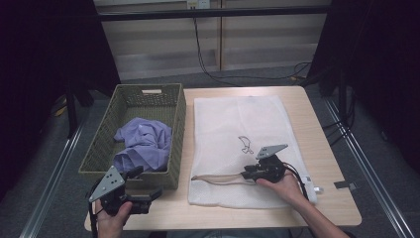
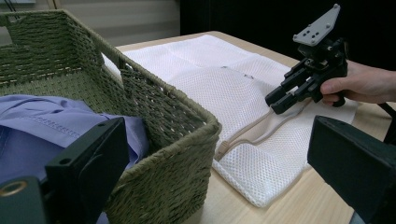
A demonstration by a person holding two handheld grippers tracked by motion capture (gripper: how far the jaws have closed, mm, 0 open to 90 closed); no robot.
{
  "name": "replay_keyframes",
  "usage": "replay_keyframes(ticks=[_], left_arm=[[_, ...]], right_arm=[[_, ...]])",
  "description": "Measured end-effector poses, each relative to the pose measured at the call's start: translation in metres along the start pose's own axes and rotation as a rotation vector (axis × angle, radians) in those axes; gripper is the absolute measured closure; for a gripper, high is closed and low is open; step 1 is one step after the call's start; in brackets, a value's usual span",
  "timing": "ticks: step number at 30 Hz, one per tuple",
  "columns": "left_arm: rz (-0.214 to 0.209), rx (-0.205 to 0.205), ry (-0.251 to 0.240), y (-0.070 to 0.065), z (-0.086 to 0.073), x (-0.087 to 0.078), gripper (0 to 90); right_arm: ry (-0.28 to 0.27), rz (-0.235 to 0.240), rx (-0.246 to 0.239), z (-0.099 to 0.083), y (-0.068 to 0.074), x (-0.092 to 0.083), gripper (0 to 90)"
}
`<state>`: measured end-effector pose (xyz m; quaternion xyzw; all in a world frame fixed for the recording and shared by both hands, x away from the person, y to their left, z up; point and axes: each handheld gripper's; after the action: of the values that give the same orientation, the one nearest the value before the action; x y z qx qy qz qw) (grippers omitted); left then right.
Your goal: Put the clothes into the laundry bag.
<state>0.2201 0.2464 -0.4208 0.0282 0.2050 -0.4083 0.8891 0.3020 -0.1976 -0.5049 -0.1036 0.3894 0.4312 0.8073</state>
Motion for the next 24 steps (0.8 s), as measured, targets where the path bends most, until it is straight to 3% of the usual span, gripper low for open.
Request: replay_keyframes(ticks=[1, 2, 3, 6, 12, 18, 24], left_arm=[[0.001, 0.001, 0.001, -0.0001, 0.0, -0.0002, 5.3], [0.001, 0.004, 0.0, -0.0001, 0.0, -0.0004, 5.3], [0.006, 0.006, 0.001, -0.0001, 0.0002, -0.0006, 5.3], [0.015, 0.013, 0.003, 0.0009, 0.0017, 0.0003, 5.3], [0.004, 0.018, 0.002, 0.0011, 0.0021, 0.0018, 5.3], [0.004, 0.027, -0.002, 0.0019, 0.0026, -0.0006, 5.1], [0.003, 0.009, -0.002, 0.0039, 0.0021, -0.0019, 5.1]], right_arm=[[0.001, -0.006, -0.005, -0.0002, 0.0008, -0.0001, 69.4], [0.008, -0.033, -0.017, -0.0001, 0.0025, -0.0003, 77.6], [0.008, -0.033, -0.017, -0.0001, 0.0025, -0.0003, 77.6], [0.003, -0.047, 0.01, 0.0004, 0.0007, 0.0009, 85.5], [0.0, -0.052, 0.041, 0.0036, 0.0013, 0.0038, 87.4], [-0.016, -0.028, 0.071, 0.0049, -0.0015, 0.0039, 88.3], [-0.063, 0.004, 0.085, 0.0063, -0.0028, -0.0027, 88.4]])
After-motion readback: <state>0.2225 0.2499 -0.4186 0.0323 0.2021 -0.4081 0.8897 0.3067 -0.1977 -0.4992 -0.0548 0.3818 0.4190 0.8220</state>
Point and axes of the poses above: each handheld gripper's, and its own axes: x roughly forward along the jaws, z roughly out of its top, y roughly to its left, and after that the axes turned 4 degrees about y, right-handed
